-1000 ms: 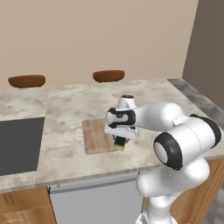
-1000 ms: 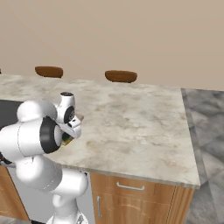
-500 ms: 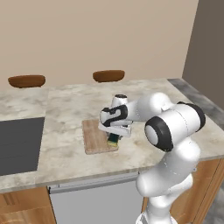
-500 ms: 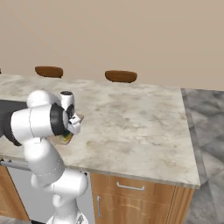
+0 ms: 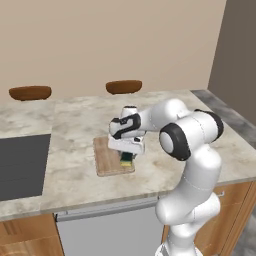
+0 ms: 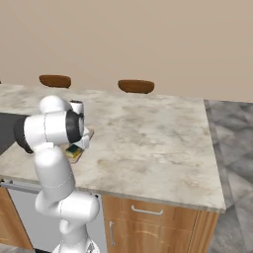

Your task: Pick up the sponge from the counter and clean the cutting board by briefly scrubbing or pressing down on the cutting board. Once finished, release the sponge.

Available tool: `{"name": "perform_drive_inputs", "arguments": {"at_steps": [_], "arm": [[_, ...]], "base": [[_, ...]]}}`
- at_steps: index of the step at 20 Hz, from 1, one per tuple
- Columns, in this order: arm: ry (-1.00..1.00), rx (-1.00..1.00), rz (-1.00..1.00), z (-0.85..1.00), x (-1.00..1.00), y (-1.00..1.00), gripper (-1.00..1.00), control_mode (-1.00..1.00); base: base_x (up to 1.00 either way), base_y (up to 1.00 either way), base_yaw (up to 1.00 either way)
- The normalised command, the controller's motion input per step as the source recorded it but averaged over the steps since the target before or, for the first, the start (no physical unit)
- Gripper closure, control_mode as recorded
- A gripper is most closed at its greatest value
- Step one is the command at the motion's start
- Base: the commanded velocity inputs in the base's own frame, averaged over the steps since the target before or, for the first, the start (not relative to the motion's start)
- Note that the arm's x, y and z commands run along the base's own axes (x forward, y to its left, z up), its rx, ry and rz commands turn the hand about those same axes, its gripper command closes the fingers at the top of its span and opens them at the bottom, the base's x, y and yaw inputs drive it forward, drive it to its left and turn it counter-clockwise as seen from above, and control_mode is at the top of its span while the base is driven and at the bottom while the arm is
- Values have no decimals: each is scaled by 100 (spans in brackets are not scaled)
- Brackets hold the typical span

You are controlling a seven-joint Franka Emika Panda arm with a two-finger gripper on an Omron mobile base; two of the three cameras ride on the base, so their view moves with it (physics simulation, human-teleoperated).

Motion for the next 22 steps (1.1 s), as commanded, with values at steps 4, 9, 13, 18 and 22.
{"name": "perform_drive_inputs", "arguments": {"at_steps": [4, 9, 13, 18, 22], "arm": [[1, 0, 0, -39, -19, 29, 100, -100], [0, 0, -4, -23, -7, 83, 100, -100], [0, 0, -6, -18, 0, 98, 100, -100], [0, 0, -7, -23, 0, 95, 100, -100], [0, 0, -7, -27, 11, 40, 100, -100]], "base": [[0, 0, 0], [0, 0, 0], [0, 0, 0], [0, 0, 0], [0, 0, 0]]}}
